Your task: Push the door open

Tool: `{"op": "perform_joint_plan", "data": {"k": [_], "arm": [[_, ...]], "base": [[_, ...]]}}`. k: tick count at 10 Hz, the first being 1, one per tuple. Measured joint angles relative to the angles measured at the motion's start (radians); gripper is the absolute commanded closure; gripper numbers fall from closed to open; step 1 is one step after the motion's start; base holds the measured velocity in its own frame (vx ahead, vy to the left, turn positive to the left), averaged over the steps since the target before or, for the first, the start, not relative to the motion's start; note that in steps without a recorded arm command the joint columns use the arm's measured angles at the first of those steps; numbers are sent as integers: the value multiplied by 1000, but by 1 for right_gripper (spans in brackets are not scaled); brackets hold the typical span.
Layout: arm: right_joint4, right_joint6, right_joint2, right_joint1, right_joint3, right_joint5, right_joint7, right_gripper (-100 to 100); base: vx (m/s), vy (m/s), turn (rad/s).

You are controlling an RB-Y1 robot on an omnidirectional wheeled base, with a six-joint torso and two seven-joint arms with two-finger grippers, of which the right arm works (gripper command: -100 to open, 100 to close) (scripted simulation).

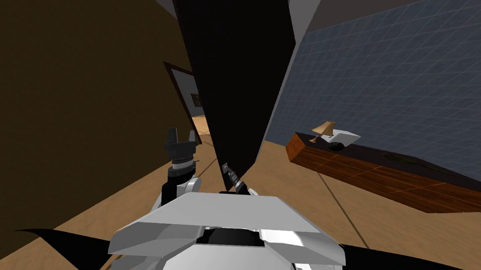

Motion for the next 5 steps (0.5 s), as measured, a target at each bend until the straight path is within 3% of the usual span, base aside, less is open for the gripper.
{"op": "perform_joint_plan", "data": {"k": [2,3,5], "arm": [[0,4,10,-2,-7,1,2,-100],[0,5,11,-3,-8,1,2,100],[0,4,10,-3,-7,1,2,100]], "base": [[97,111,7],[-5,-9,1],[-25,-28,3]]}}
